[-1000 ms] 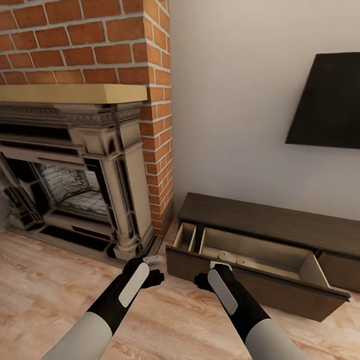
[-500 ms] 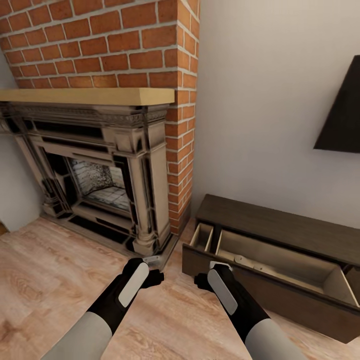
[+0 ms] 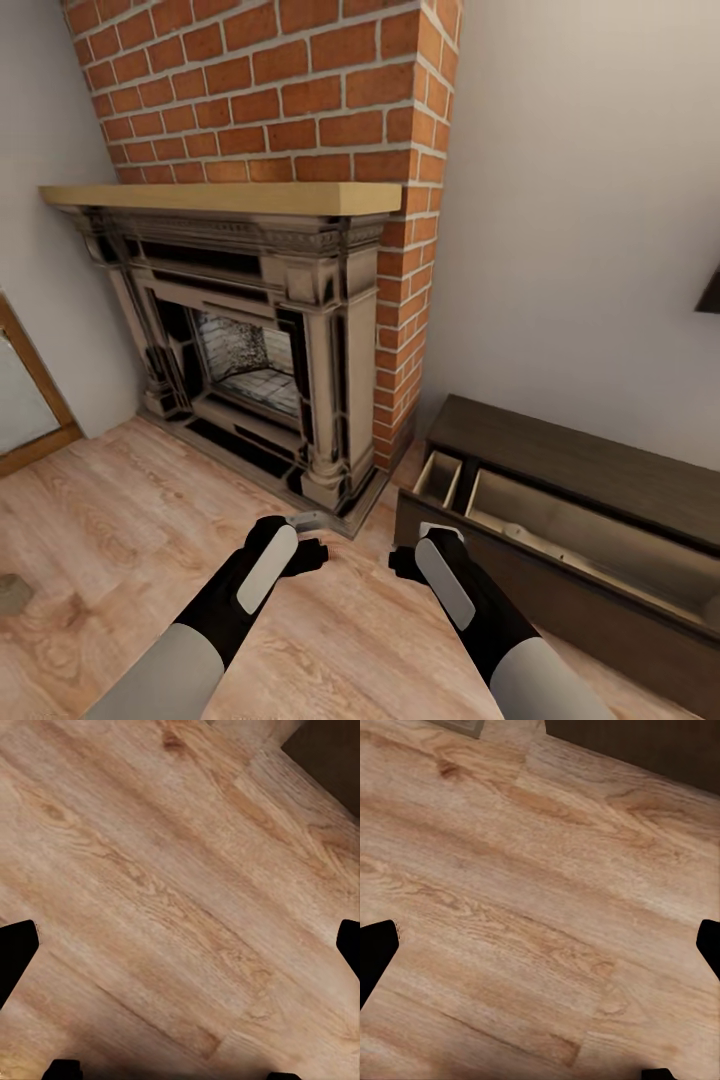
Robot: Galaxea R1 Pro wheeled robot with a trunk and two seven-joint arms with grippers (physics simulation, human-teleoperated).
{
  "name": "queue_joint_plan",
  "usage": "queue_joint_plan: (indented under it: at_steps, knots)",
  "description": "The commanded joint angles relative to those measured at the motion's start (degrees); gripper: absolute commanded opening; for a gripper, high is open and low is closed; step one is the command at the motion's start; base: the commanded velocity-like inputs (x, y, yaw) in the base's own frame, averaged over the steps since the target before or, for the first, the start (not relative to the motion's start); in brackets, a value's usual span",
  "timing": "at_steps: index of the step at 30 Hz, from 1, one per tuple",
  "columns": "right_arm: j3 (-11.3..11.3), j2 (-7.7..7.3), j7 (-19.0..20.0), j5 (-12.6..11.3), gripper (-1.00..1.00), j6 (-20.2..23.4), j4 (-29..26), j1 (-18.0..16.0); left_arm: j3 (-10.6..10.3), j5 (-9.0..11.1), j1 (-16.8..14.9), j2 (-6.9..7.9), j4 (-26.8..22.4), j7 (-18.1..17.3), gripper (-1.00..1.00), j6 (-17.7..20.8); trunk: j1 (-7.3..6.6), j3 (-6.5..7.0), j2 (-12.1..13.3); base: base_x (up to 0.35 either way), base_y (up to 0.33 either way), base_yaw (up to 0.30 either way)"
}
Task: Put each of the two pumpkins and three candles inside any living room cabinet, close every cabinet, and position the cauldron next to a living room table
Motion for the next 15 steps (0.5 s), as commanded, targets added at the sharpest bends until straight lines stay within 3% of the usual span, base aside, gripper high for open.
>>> queue_joint_plan:
  at_steps: [1,15]
  knots:
    - [0.1,-0.03,-0.6,-0.6,1.0,0.1,-0.1,0.0,-0.1,0.6,-0.1,0.01,0.0,0.6,1.0,0.0,0.0,-0.01,0.0,-0.001,0.0,0.259]
    - [0.1,-0.03,-0.6,-0.6,1.0,0.0,-0.1,0.0,0.3,0.4,-0.1,0.39,0.1,0.6,1.0,0.0,0.0,0.66,0.0,0.0,0.0,0.259]
